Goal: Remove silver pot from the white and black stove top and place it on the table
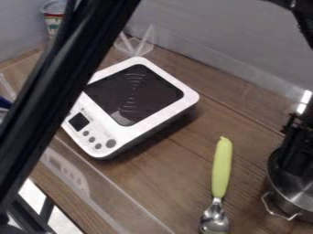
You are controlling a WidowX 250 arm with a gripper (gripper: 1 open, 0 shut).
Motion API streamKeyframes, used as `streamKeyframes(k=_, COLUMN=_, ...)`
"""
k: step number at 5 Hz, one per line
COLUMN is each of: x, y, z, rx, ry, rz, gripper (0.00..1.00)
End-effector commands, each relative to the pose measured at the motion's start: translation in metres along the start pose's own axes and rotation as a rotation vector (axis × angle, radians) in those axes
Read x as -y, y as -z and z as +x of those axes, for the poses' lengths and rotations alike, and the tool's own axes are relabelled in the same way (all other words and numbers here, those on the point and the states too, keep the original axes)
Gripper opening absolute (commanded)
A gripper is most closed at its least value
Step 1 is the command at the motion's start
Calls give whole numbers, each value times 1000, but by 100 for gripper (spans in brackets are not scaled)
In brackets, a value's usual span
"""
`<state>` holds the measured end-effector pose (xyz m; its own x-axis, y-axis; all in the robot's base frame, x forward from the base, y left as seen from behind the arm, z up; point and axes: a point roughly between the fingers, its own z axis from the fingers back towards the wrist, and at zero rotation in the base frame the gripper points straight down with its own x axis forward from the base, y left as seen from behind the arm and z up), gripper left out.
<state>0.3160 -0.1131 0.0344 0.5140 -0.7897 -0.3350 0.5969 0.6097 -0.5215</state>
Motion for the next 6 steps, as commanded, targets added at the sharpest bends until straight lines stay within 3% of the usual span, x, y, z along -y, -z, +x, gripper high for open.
streamKeyframes(k=1, x=14, y=-30, z=-8, rx=64, ry=13, rz=54, gripper=0)
streamKeyframes(k=2, x=19, y=-31, z=-4, rx=58, ry=11, rz=54, gripper=0)
streamKeyframes(k=5, x=38, y=-67, z=-51, rx=71, ry=-65, rz=32, gripper=0)
streamKeyframes(k=6, x=39, y=-61, z=-54, rx=43, ry=-46, rz=37, gripper=100)
